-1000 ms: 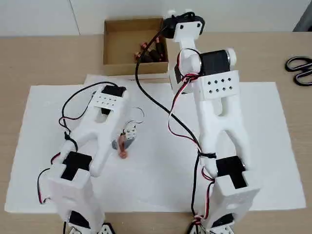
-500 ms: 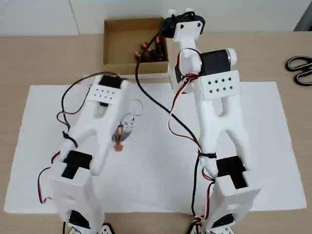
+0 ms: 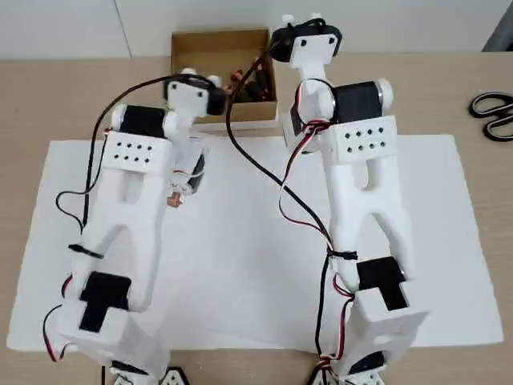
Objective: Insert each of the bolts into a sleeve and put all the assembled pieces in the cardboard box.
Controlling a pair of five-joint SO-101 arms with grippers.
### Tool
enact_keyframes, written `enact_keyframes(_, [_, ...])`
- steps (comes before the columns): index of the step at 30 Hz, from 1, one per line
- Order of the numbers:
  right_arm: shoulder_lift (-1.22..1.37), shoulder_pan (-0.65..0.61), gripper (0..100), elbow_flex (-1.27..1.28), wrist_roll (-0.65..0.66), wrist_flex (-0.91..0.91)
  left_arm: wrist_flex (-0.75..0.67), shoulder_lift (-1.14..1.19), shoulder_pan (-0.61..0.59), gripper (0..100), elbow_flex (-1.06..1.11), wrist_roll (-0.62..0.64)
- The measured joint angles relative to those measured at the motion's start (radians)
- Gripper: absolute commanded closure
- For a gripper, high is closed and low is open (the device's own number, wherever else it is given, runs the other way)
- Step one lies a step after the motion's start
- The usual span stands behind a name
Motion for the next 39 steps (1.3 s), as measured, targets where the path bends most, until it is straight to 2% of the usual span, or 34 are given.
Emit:
enact_keyframes(6, [0.0,0.0,99.5,0.0,0.0,0.0,0.002,-0.181,0.029,99,0.104,-0.575])
enact_keyframes(8, [0.0,0.0,99.5,0.0,0.0,0.0,0.003,-0.195,0.041,99,0.14,-0.729])
enact_keyframes(14, [0.0,0.0,99.5,0.0,0.0,0.0,-0.011,-0.199,0.041,99,0.333,-0.893])
enact_keyframes(19, [0.0,0.0,99.5,0.0,0.0,0.0,-0.017,-0.199,-0.014,99,0.39,-1.091])
enact_keyframes(24, [0.0,0.003,99.5,0.0,0.0,0.0,-0.032,-0.199,-0.086,99,0.394,-1.128])
enact_keyframes(27, [0.0,0.003,99.5,0.0,0.0,0.0,-0.123,-0.163,-0.115,99,0.394,-1.128])
enact_keyframes(34, [0.0,0.003,99.5,0.0,0.0,0.0,-0.354,0.008,-0.074,99,0.396,-1.128])
enact_keyframes(39, [0.0,0.003,99.5,0.0,0.0,0.0,-0.399,0.103,-0.058,99,0.387,-1.131])
